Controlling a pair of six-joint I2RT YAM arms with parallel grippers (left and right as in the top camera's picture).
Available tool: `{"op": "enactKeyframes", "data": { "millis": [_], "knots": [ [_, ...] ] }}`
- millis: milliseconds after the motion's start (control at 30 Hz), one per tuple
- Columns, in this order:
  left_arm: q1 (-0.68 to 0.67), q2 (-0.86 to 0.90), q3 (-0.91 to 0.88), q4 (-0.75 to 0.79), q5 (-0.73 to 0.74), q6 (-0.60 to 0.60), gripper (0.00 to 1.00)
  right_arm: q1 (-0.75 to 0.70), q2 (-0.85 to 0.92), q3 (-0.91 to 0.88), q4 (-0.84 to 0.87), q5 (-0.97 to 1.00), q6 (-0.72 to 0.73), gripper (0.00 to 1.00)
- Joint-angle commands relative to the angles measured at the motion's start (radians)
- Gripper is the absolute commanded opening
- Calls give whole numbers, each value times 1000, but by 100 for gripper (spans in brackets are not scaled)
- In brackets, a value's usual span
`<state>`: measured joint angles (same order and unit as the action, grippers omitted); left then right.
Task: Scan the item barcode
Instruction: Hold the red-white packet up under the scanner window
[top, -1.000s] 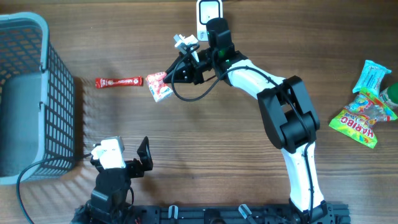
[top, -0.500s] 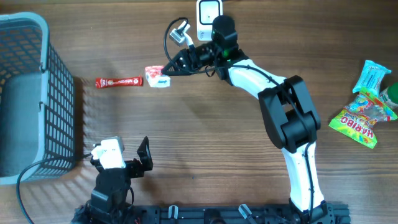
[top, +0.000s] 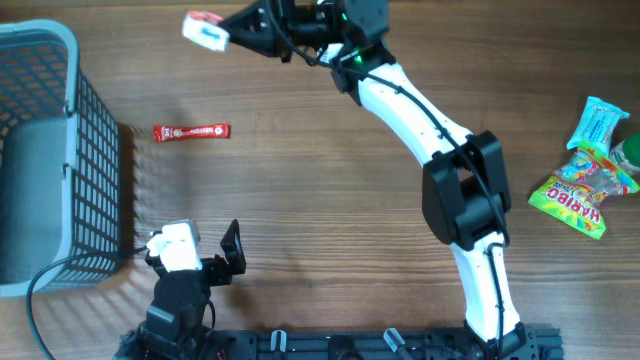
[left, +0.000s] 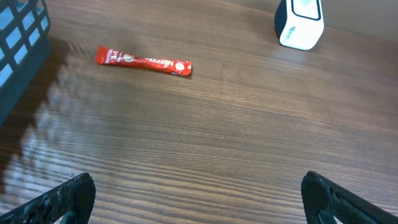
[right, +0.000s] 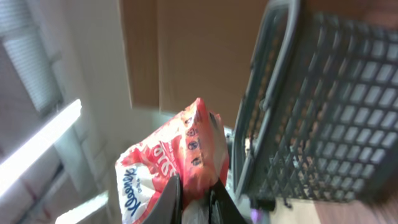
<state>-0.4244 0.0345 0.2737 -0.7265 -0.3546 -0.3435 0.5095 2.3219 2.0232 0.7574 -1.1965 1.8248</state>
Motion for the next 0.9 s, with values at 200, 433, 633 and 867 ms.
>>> {"op": "enactKeyframes", "data": {
  "millis": [200, 433, 633, 867],
  "knots": [
    [-3, -5, -5, 3, -13, -2, 100, 22, -52, 255, -1120, 898, -700, 5],
    [-3, -5, -5, 2, -13, -2, 100, -46, -46, 254, -1286, 1311, -578, 5],
    [-3, -5, -5, 2, -13, -2, 100, -123, 42, 254, -1342, 1277, -288, 5],
    [-3, -5, -5, 2, -13, -2, 100, -97, 65, 253, -1456, 1151, 246, 5]
  ]
}}
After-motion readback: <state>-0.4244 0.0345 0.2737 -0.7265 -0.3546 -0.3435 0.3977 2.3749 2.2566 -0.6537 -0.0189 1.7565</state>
